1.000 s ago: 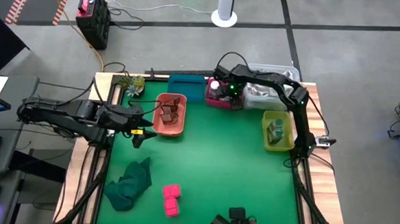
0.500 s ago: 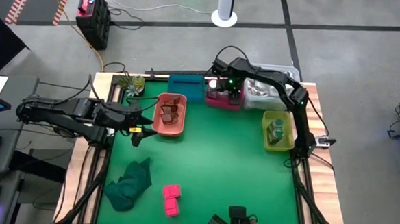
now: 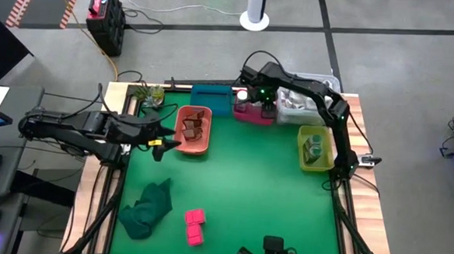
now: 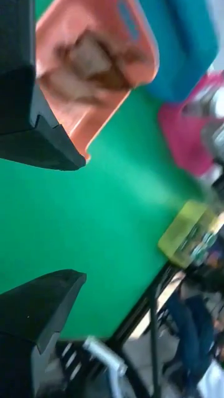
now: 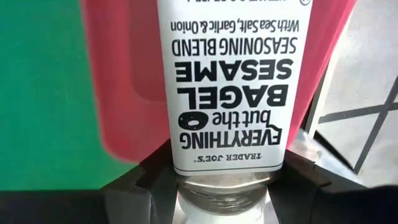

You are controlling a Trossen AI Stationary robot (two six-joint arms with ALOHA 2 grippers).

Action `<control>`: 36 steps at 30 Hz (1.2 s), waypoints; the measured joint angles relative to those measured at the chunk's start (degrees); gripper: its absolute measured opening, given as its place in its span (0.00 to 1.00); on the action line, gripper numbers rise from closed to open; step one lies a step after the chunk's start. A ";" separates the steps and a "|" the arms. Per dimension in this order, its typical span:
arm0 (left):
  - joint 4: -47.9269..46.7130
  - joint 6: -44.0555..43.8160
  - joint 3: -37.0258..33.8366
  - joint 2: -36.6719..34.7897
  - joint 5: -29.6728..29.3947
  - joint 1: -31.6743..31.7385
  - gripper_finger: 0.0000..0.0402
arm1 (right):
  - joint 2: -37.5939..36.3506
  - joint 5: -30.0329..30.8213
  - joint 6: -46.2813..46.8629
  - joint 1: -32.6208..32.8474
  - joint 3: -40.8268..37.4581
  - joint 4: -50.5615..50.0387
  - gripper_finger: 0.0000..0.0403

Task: Sort spices by type
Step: Put the white spice bottle into the red bin

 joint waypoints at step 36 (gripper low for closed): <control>6.32 11.60 -0.02 5.01 10.72 14.97 0.65 | -0.07 -27.62 20.70 15.96 16.82 0.12 0.55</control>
